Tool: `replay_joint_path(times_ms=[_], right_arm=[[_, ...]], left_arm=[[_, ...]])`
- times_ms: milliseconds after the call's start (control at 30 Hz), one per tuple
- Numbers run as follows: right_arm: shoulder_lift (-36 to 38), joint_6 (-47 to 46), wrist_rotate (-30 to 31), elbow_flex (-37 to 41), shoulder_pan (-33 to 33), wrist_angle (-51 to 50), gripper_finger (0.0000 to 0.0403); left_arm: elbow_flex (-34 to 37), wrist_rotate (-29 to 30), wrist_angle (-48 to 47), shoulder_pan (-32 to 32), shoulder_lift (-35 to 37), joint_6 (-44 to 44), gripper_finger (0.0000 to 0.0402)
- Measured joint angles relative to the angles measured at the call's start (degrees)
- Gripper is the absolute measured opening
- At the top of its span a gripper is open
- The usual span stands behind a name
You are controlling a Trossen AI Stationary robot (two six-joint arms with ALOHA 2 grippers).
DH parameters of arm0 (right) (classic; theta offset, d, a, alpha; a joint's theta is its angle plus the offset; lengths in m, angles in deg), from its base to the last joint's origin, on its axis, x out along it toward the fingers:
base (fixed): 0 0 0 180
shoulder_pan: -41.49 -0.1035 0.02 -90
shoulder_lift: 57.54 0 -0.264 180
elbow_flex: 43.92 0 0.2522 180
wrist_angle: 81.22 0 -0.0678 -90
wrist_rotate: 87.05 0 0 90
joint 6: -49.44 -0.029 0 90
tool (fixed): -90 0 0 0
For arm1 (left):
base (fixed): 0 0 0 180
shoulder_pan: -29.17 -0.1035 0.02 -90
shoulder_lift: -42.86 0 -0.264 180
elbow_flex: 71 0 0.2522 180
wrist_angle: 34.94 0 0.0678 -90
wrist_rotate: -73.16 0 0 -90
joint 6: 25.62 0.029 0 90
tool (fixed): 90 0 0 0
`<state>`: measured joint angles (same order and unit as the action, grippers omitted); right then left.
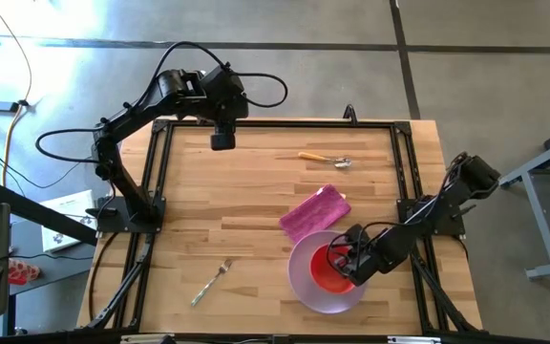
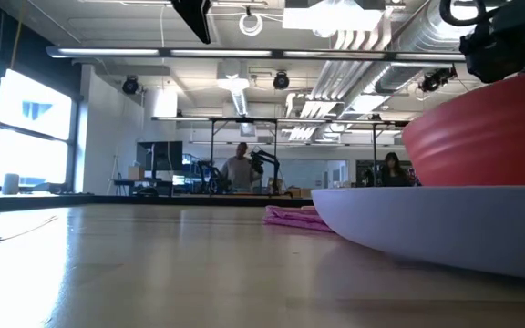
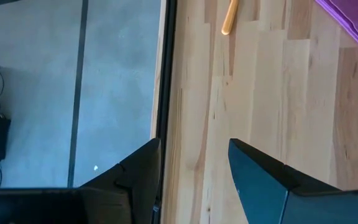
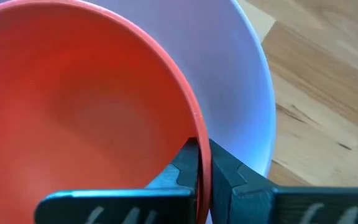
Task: Set table place
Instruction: Put the orange bowl on the purple plate
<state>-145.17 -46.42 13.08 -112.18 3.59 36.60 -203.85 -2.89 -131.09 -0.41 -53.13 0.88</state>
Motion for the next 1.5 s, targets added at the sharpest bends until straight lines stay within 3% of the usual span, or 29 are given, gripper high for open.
replay_joint_path(times_ms=[233,433,600,1500], right_arm=[[0.0,2.9,-0.4,-1.8,0.0,0.2,0.0011],[0.0,5.2,6.2,-2.7,0.0,-0.7,0.0019],[-0.2,6.2,6.9,-2.8,0.5,-0.2,0.0019],[-0.2,16.9,0.2,-2.8,6.2,2.8,0.0019]], left_arm=[[0.0,0.4,0.0,0.0,0.0,-0.1,0.0179],[0.0,0.4,0.0,0.0,0.0,-0.3,0.0179],[0.0,0.4,0.0,0.0,0.0,-0.3,0.0179],[0.0,0.7,0.0,0.0,0.0,-0.2,0.0179]])
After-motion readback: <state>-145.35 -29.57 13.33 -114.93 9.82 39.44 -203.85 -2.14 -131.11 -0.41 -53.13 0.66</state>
